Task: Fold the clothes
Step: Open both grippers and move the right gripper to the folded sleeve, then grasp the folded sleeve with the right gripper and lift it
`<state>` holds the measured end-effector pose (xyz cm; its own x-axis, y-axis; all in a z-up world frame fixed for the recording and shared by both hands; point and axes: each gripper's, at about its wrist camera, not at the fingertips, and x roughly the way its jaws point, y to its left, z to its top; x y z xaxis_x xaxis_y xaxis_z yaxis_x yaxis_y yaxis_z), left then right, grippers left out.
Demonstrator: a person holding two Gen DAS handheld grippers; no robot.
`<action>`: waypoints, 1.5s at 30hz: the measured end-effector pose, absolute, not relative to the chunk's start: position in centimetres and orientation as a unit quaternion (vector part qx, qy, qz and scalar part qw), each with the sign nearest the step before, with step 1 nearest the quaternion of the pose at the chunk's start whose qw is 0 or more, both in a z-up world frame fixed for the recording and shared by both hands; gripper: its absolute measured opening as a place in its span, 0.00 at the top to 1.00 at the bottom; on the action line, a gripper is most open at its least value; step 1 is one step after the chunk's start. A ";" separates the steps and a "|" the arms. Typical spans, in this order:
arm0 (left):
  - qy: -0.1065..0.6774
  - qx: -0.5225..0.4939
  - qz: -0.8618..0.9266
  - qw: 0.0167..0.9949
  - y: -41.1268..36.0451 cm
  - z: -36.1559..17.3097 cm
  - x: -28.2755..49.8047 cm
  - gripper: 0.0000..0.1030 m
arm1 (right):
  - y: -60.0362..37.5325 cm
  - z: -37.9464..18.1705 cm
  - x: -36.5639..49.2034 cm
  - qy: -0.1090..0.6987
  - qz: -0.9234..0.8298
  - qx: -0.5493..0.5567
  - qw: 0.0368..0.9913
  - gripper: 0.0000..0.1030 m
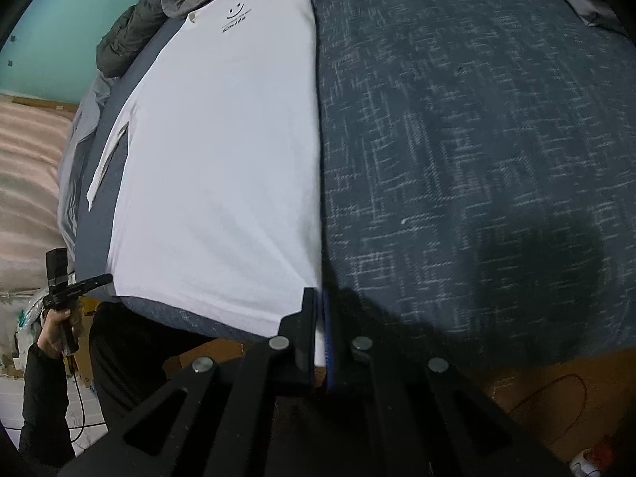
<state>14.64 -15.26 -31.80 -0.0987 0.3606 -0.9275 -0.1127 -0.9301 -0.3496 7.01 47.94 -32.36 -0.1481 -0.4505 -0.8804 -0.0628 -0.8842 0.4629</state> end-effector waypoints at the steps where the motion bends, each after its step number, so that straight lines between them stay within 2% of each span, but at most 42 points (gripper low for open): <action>1: -0.093 -0.651 0.737 0.158 -15.6 -31.6 14.6 0.90 | 48.5 -31.6 6.6 -0.200 -0.738 0.631 0.130 0.86; 2: -0.092 -0.646 0.742 0.154 -16.0 -31.1 14.5 0.88 | 49.0 -30.9 6.3 -0.199 -0.746 0.623 0.128 0.81; 3: -0.092 -0.639 0.749 0.148 -16.4 -30.6 14.4 0.86 | 49.5 -30.1 5.9 -0.198 -0.753 0.614 0.126 0.71; 4: -0.091 -0.631 0.757 0.142 -16.8 -30.1 14.1 0.85 | 50.3 -29.3 5.4 -0.199 -0.762 0.604 0.121 0.65; 10: -0.100 -0.586 0.797 0.109 -18.2 -27.6 12.2 0.80 | 57.1 -23.1 0.4 -0.220 -0.824 0.519 0.063 0.64; 12: -0.109 -0.571 0.807 0.100 -17.2 -27.7 10.3 0.72 | 59.4 -21.1 -1.3 -0.226 -0.841 0.489 0.043 0.64; 14: -0.124 -0.559 0.814 0.092 -16.0 -28.1 7.4 0.71 | 61.7 -19.0 -2.9 -0.232 -0.858 0.458 0.024 0.56; 15: -0.132 -0.553 0.818 0.087 -15.3 -28.3 6.2 0.71 | 62.9 -18.0 -3.8 -0.235 -0.865 0.442 0.014 0.47; 18: -0.150 -0.537 0.827 0.075 -11.6 -30.5 -0.2 0.71 | 66.4 -16.9 -5.9 -0.253 -0.875 0.411 -0.024 0.47; 21: -0.168 -0.526 0.831 0.067 -9.8 -31.1 -3.1 0.71 | 70.2 -17.9 -7.9 -0.299 -0.865 0.397 -0.065 0.47; 25: -0.189 -0.513 0.835 0.055 -9.3 -32.1 -4.9 0.70 | 74.1 -19.8 -10.0 -0.345 -0.852 0.379 -0.107 0.46; 33: -0.200 -0.484 0.852 0.029 -7.8 -32.7 -6.5 0.69 | 78.8 -21.9 -13.0 -0.382 -0.836 0.363 -0.149 0.42; 45: -0.212 -0.460 0.862 0.018 -5.7 -35.1 -8.4 0.69 | 80.4 -23.8 -15.9 -0.346 -0.841 0.375 -0.178 0.43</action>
<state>-8.39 -5.66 -35.13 -0.5759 0.2260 -0.7856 0.1634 -0.9098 -0.3816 -15.93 80.38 -23.79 -0.6550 0.0389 -0.7546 -0.5585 -0.6976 0.4488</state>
